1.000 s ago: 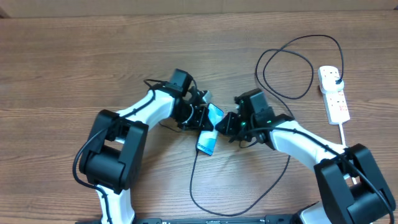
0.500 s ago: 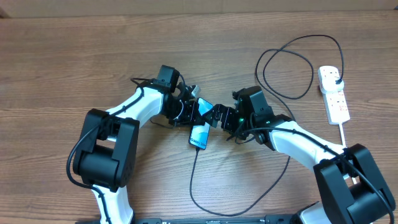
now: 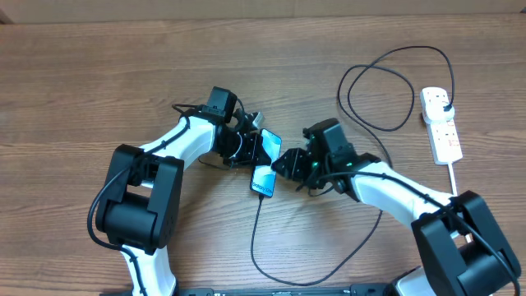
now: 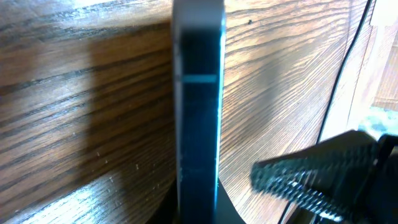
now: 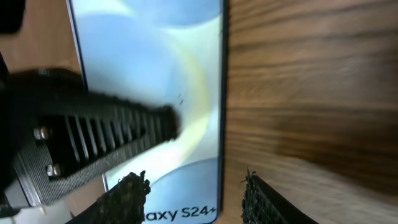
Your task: Plug charger to phone and switch on socket
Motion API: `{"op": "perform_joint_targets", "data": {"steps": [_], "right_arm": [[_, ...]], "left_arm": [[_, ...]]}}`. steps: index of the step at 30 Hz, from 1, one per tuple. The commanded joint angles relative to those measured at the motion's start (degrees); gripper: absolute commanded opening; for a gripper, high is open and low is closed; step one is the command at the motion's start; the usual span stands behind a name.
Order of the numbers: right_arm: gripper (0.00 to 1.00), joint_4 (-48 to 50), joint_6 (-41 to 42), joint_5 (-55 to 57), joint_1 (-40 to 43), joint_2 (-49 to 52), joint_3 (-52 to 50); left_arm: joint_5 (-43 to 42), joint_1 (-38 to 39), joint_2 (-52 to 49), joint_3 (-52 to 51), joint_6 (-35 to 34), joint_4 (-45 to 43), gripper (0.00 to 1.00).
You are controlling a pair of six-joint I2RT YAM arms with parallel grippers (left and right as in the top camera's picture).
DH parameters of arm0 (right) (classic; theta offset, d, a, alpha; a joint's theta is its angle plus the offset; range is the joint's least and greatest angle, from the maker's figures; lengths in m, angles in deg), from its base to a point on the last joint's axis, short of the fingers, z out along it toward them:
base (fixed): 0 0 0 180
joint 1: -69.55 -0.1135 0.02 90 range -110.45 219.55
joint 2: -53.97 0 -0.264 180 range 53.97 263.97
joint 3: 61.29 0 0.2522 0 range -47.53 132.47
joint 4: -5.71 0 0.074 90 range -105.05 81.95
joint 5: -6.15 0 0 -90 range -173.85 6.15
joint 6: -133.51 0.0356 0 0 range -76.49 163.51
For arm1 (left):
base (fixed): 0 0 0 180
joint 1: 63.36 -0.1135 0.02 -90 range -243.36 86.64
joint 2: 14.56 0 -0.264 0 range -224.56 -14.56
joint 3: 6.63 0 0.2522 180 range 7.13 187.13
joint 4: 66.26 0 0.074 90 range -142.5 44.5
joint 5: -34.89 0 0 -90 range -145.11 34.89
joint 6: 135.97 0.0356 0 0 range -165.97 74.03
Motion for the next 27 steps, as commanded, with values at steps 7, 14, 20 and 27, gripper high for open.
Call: {"op": "perform_joint_targets", "data": {"steps": [7, 14, 20, 27], "right_arm": [[0.57, -3.54, -0.13, 7.93, -3.5, 0.46, 0.44], [0.57, -9.73, -0.39, 9.49, -3.8, 0.46, 4.07], [0.57, -20.28, -2.1, 9.6, -4.52, 0.46, 11.85], [0.56, -23.08, -0.15, 12.79, -12.55, 0.59, 12.85]], "left_arm": [[14.82, -1.57, -2.36, -2.34, -2.54, 0.26, 0.04], [5.55, -7.93, -2.36, -2.34, -2.4, 1.68, 0.04], [-17.16, -15.98, -2.36, -2.34, 2.73, 1.7, 0.04], [-32.41, -23.71, -2.36, -2.34, 9.11, 6.12, 0.04]]}}
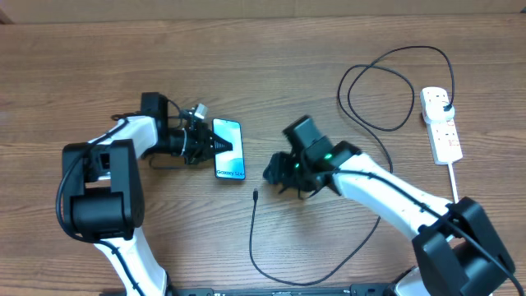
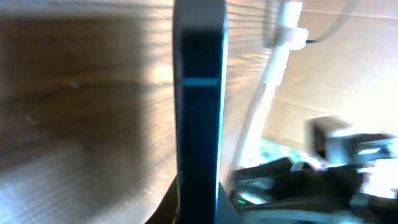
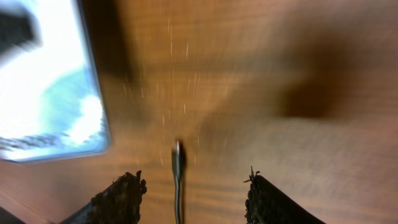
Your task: Plug charger to phone and switch on socket
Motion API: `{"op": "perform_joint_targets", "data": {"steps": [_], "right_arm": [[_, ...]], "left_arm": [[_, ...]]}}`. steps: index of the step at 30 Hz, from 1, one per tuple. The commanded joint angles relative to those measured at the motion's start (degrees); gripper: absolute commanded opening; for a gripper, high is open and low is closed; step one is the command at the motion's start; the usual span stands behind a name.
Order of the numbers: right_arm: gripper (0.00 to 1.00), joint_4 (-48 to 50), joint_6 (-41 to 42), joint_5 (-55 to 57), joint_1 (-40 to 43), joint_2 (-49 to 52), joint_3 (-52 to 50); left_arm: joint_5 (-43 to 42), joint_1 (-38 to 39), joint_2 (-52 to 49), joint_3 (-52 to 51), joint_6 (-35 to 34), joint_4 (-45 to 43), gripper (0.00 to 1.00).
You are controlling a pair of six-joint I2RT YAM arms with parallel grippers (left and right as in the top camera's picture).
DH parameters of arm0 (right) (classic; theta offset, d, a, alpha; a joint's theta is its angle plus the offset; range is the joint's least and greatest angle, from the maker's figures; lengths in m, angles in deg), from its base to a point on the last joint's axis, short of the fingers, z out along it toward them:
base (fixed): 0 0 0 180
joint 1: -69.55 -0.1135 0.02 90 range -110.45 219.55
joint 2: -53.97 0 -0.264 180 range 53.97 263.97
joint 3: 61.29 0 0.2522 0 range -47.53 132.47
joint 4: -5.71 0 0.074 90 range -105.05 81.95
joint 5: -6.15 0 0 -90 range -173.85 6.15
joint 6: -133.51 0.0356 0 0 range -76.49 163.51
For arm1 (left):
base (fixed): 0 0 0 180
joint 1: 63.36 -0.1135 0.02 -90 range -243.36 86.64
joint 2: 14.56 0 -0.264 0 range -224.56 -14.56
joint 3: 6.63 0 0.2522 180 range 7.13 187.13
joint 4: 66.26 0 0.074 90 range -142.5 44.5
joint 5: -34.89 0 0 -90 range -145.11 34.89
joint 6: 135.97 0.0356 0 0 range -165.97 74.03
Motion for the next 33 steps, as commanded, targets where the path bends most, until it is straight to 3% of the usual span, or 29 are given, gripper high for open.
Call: {"op": "perform_joint_targets", "data": {"steps": [1, 11, 20, 33], "right_arm": [[0.56, -1.03, 1.73, 4.68, -5.51, 0.59, 0.79], [0.52, 0.98, 8.94, 18.51, -15.91, 3.63, 0.76], [0.5, 5.97, 8.96, 21.7, -20.06, 8.22, 0.76], [0.4, 3.28, 13.27, 22.08, -19.28, 8.28, -1.14]], "left_arm": [[-11.3, -2.71, -0.17, -0.13, 5.11, 2.99, 0.04], [-15.15, -3.48, -0.17, -0.15, 21.29, 9.18, 0.04], [-18.53, -3.3, -0.17, -0.15, 24.0, 10.91, 0.04], [-19.02, -3.3, -0.17, -0.15, 24.17, 11.13, 0.04]]}}
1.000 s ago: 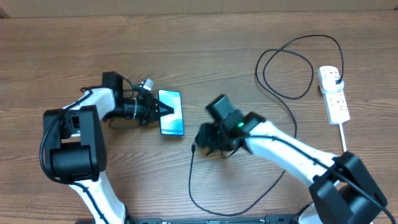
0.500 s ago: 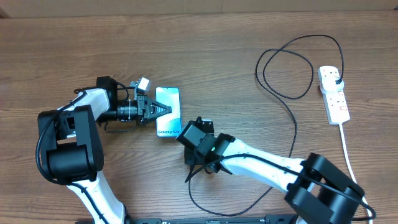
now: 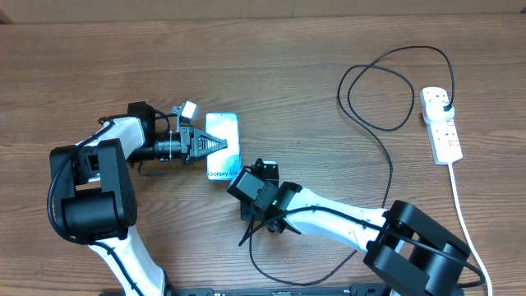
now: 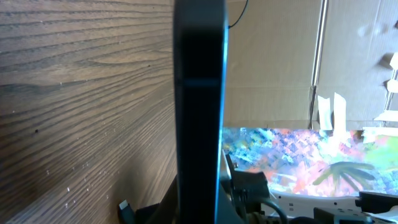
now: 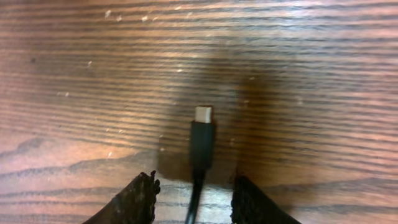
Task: Plug charger to phone and switch on socket
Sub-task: 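Grasp the black USB-C plug with the right gripper and lift it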
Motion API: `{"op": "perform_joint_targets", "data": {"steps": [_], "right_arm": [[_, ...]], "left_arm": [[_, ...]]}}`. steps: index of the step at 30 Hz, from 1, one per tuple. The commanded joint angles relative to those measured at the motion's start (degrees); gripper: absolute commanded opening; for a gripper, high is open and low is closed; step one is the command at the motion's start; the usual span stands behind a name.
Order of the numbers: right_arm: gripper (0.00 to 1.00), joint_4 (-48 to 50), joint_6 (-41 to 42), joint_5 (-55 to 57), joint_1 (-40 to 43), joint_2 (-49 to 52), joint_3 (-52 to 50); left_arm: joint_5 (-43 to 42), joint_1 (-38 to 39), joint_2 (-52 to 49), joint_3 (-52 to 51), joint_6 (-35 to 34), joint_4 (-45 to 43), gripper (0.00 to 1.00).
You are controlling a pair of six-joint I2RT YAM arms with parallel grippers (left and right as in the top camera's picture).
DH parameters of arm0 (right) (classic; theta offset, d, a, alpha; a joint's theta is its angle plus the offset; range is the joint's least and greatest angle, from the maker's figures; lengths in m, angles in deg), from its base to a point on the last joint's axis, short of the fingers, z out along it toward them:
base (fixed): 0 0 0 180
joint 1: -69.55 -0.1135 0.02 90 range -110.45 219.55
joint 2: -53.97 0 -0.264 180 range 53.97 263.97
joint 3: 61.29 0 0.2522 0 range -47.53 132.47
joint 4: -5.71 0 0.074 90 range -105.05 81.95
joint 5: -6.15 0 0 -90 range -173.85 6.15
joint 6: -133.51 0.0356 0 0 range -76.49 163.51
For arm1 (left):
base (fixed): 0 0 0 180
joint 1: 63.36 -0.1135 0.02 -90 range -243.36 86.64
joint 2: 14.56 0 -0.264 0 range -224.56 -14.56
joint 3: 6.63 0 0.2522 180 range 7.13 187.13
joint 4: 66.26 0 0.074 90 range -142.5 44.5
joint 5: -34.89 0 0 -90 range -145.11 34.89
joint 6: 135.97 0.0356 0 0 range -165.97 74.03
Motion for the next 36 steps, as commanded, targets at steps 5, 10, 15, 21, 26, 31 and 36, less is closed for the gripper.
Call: {"op": "perform_joint_targets", "data": {"steps": [5, 10, 15, 21, 26, 31, 36], "right_arm": [[0.27, -2.82, 2.54, -2.1, 0.42, 0.35, -1.11], [0.17, -4.7, 2.49, -2.23, 0.42, 0.35, -1.09], [0.15, -5.01, 2.49, -2.23, 0.44, 0.33, -1.09], [0.04, -5.03, 2.51, -2.58, 0.44, 0.31, -1.09], [0.04, -5.68, 0.39, -8.61, 2.12, -1.36, -1.03], [0.04, -2.54, -11.61, -25.07, 5.55, -6.86, -1.03], [0.04, -2.47, -18.64, -35.17, 7.52, -14.14, -1.05]], "left_arm": [[-3.63, 0.37, -0.17, -0.11, 1.66, 0.17, 0.04], [-3.63, 0.37, -0.17, -0.11, 1.66, 0.17, 0.04], [-3.63, 0.37, -0.17, -0.11, 1.64, 0.17, 0.04], [-3.63, 0.37, -0.17, -0.11, 1.64, 0.2, 0.04], [-3.63, 0.37, -0.17, -0.11, 1.64, 0.22, 0.04], [-3.63, 0.37, -0.17, -0.11, 1.64, 0.39, 0.04], [-3.67, 0.37, -0.17, -0.11, 1.62, 0.39, 0.04]]}}
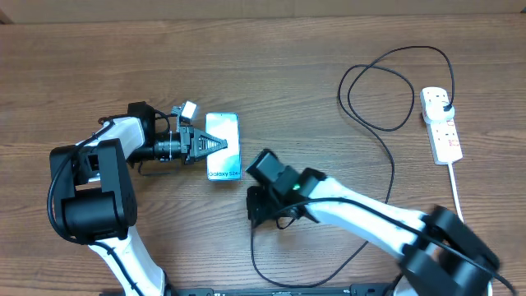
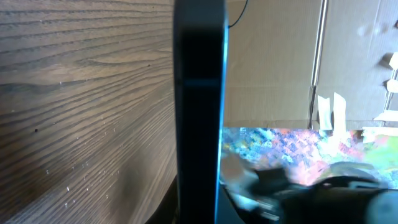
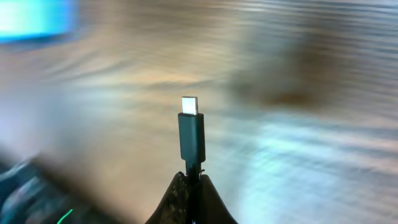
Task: Plug charger to phone and switch on socket
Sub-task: 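Grasp the black USB-C plug with the right gripper and lift it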
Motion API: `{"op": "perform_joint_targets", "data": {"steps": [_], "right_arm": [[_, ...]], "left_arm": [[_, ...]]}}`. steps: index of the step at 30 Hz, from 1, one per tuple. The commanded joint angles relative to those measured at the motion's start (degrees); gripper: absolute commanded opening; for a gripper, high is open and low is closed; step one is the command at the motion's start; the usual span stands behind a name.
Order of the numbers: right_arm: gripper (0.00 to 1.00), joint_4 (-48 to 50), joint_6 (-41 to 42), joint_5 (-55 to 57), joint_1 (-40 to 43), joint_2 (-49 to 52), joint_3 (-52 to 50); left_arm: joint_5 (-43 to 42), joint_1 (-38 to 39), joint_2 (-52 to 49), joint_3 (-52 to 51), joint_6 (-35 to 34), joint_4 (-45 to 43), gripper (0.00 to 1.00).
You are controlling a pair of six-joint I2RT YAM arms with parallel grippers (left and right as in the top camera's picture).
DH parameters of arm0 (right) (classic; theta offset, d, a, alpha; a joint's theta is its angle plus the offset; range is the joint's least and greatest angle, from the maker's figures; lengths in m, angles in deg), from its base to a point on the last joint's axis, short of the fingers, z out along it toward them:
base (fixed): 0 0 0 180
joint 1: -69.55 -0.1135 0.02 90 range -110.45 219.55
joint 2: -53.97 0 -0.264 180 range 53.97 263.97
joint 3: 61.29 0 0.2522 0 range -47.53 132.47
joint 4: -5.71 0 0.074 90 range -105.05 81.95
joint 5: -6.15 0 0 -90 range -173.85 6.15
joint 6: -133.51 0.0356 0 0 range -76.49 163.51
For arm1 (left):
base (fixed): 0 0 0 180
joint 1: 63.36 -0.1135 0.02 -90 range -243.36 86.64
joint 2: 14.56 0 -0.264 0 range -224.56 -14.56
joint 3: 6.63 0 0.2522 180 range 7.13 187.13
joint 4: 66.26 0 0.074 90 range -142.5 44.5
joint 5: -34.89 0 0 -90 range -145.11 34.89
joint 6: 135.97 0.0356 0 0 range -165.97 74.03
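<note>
The phone [image 1: 224,148], its lit screen facing up, is at the left centre with my left gripper [image 1: 215,145] shut on its left edge. In the left wrist view the phone [image 2: 199,106] shows edge-on as a dark bar. My right gripper [image 1: 256,210] is below and right of the phone, shut on the black charger cable [image 1: 386,177] just behind its plug. That plug [image 3: 191,127] sticks up from the shut fingers [image 3: 180,186], clear of the wood. The white socket strip [image 1: 442,127] lies at the far right, with the cable plugged in.
The cable loops along the table's front edge [image 1: 279,279] and makes a wide loop at the back right [image 1: 370,90]. The strip's white lead [image 1: 457,185] runs towards the front right. Cardboard and clutter [image 2: 298,155] show beyond the table.
My right gripper was open with its fingers either side of the plug lying on the table. Now it is shut on the cable behind the plug and holds it off the wood. The left gripper and phone have not moved.
At first both grippers were at the phone in the middle of the table. Then my left gripper held the phone further left, and the cable end lay free below my open right gripper. The right gripper stood astride the plug, and now grips it.
</note>
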Motion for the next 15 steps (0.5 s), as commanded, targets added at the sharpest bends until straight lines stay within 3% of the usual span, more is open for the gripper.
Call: {"op": "perform_joint_targets", "data": {"steps": [1, 7, 15], "right_arm": [[0.04, 0.31, -9.73, -12.0, 0.59, -6.45, -0.13], [0.04, 3.82, -13.31, -11.02, -1.92, -8.37, -3.56], [0.04, 35.71, -1.51, -4.11, -3.78, -8.37, -19.8]], "left_arm": [[-3.65, 0.37, -0.17, -0.11, 1.49, 0.2, 0.04], [-3.87, 0.37, -0.17, -0.11, 1.44, 0.2, 0.04], [-5.86, 0.37, -0.17, -0.11, 0.85, 0.66, 0.04]]}}
